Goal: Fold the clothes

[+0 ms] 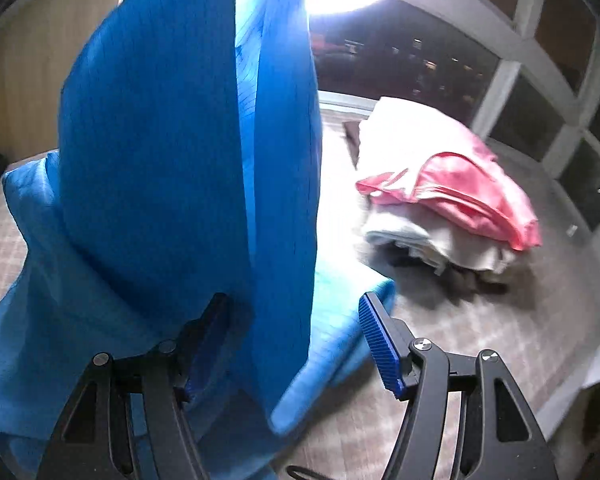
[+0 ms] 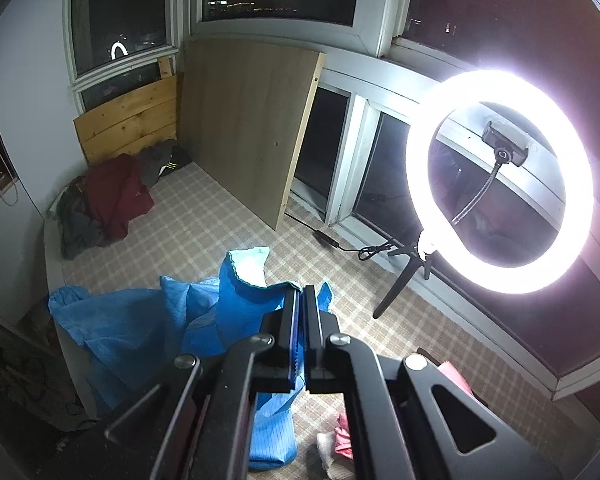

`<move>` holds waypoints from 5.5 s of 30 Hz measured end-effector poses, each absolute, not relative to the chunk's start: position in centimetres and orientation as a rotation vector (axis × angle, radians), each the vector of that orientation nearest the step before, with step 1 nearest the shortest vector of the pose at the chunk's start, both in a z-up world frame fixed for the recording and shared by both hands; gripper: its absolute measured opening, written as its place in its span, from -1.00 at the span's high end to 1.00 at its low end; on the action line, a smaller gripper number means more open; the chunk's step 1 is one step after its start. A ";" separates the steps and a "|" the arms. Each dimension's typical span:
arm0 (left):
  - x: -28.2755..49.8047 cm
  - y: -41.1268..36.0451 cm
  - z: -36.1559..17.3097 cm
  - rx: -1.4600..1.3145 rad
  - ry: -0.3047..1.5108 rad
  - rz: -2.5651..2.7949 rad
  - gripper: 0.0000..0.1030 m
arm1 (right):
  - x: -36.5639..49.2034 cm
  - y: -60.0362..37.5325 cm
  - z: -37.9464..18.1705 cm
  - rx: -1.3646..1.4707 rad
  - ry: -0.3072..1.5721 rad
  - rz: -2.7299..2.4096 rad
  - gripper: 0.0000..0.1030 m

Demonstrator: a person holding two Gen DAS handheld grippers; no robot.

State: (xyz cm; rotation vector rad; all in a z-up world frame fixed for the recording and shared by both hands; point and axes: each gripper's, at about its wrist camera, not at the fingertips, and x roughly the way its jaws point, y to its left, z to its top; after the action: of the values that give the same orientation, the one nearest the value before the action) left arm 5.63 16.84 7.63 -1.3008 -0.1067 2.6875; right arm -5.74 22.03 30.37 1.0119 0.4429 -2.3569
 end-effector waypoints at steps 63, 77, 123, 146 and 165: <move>25.3 -12.6 53.4 -0.177 0.436 2.729 0.95 | 24.2 14.4 62.4 0.013 0.095 -2.964 0.98; 33.5 -17.6 55.6 -0.068 0.496 2.752 0.95 | 32.2 8.3 65.0 -0.011 0.277 -3.039 0.98; -15.9 -6.0 21.3 -1.364 0.569 2.552 0.83 | -13.7 18.2 26.4 1.458 0.768 -2.585 0.17; -17.6 -8.5 19.6 -1.396 0.411 2.540 0.75 | -8.6 21.0 9.2 1.702 0.207 -2.241 0.11; 10.4 -28.7 28.3 -1.360 0.213 2.713 0.71 | 0.8 25.6 21.1 1.162 -0.196 -2.591 0.20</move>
State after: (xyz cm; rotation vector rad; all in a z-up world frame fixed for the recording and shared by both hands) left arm 10.44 -28.65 28.35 -1.3599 0.2129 2.7134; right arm 0.77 25.59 21.11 1.1619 -0.1964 -2.5910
